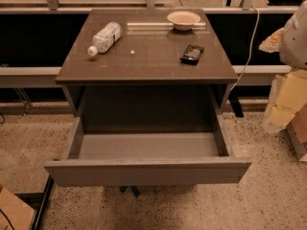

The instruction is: Place rxbar chocolate into top drawer

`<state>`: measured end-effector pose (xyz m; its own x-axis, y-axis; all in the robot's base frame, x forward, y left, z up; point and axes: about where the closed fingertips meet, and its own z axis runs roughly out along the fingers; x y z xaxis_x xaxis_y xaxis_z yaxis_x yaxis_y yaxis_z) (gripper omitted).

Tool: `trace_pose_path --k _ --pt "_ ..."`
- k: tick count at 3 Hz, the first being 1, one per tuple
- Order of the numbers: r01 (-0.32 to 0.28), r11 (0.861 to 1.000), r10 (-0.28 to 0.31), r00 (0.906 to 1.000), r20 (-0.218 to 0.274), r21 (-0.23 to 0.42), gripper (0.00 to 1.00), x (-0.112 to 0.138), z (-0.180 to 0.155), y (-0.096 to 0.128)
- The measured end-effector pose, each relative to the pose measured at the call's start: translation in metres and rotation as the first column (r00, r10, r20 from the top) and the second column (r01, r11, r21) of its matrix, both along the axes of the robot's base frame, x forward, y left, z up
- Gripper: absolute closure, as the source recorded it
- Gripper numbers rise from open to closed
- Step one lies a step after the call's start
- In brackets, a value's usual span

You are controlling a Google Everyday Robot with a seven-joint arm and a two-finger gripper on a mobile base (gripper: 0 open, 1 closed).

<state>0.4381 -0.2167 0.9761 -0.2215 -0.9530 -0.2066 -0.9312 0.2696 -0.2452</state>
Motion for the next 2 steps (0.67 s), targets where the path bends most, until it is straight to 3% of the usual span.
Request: trace_pose_path --k 1,2 --pt "0.000 1.000 0.000 1.0000 0.002 0.000 0.00 0.001 0.000 0.000" --pt "0.008 1.000 -0.008 0.9999 0.012 0.011 0.00 0.018 0.000 0.003"
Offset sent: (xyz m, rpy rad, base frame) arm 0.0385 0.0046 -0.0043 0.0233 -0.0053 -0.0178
